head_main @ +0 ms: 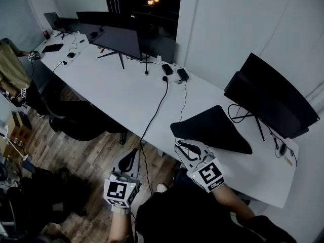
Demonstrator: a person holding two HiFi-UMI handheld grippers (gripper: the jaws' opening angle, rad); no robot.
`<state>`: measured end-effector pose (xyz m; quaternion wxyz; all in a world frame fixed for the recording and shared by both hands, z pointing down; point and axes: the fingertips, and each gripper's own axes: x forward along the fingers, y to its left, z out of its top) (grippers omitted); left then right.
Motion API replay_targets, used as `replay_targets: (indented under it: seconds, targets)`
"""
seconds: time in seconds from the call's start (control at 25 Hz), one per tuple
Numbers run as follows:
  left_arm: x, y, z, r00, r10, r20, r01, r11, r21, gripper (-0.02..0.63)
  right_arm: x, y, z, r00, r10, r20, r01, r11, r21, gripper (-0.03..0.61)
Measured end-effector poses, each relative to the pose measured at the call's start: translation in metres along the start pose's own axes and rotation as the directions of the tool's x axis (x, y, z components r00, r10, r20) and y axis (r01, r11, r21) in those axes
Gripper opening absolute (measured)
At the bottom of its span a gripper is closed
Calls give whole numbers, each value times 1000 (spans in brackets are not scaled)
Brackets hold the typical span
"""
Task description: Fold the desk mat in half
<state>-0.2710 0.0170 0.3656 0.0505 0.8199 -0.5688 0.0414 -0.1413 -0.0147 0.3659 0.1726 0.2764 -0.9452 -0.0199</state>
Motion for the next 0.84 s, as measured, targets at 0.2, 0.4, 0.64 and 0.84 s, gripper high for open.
replay_targets:
  seconds: [0.2, 0.4, 0.64, 0.84]
  targets:
    - [-2, 0, 1, 1000, -3, -7, 3, 1000, -15, 9, 0, 2, -1, 1000, -4, -5, 4, 1000, 0, 44]
    - [-4, 1, -1, 1000, -1, -6, 1, 1000, -21, 9, -1, 4, -2, 1000, -6, -11, 6, 1000, -1, 44]
    - [-2, 3, -4, 1000, 4, 1, -4, 1000, -15, 9, 0, 3, -5, 1000, -6, -14, 6, 1000, 6, 44]
    - [-3, 5, -8, 1000, 5, 4, -5, 1000, -25, 9, 3, 6, -7, 1000, 11, -13, -11, 999, 45, 44]
